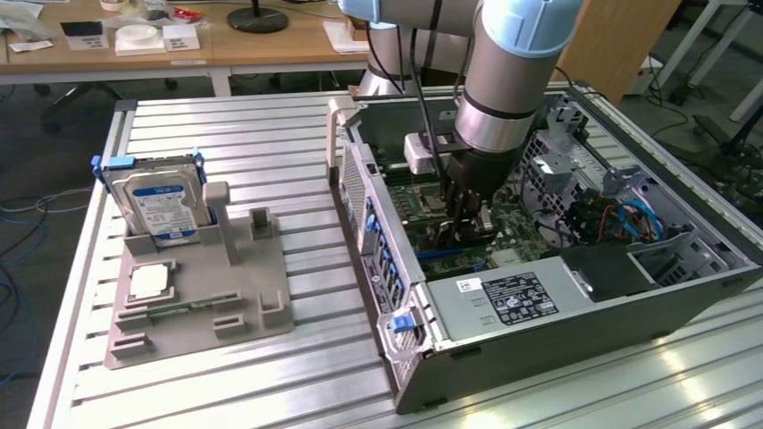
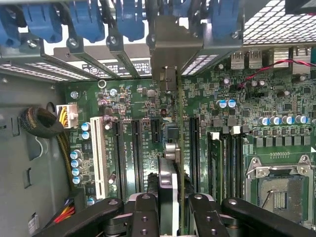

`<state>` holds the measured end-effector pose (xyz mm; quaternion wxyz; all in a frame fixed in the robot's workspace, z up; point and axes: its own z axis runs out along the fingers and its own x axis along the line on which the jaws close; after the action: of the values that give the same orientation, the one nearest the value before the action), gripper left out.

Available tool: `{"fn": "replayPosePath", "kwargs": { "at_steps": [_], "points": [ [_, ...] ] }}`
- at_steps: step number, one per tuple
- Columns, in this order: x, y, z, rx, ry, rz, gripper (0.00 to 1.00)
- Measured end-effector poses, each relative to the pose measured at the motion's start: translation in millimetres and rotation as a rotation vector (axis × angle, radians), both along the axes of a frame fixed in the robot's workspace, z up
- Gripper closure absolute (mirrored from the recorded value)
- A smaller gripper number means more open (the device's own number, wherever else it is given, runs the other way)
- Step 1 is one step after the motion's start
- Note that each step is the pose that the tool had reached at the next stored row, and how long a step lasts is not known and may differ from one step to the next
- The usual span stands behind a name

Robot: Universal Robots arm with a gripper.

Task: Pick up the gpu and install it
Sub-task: 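Insert the gpu into the slot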

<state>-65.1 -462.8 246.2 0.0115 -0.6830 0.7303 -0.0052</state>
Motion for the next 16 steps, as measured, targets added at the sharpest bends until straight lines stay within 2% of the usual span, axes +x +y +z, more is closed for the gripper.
{"fn": "replayPosePath", "kwargs": {
  "at_steps": [6, 9, 12, 16],
  "points": [
    [0.0, 0.1, -0.1, 0.0001, -0.0001, 0.0, 0.72],
    [-0.1, 2.2, -0.3, 0.0002, -0.0001, 0.0, 0.72],
    [-1.1, 2.4, -0.4, 0.0002, -0.0001, 0.0, 0.72],
    [-2.5, 2.4, -3.4, 0.0002, -0.0001, 0.0, 0.72]
  ]
}}
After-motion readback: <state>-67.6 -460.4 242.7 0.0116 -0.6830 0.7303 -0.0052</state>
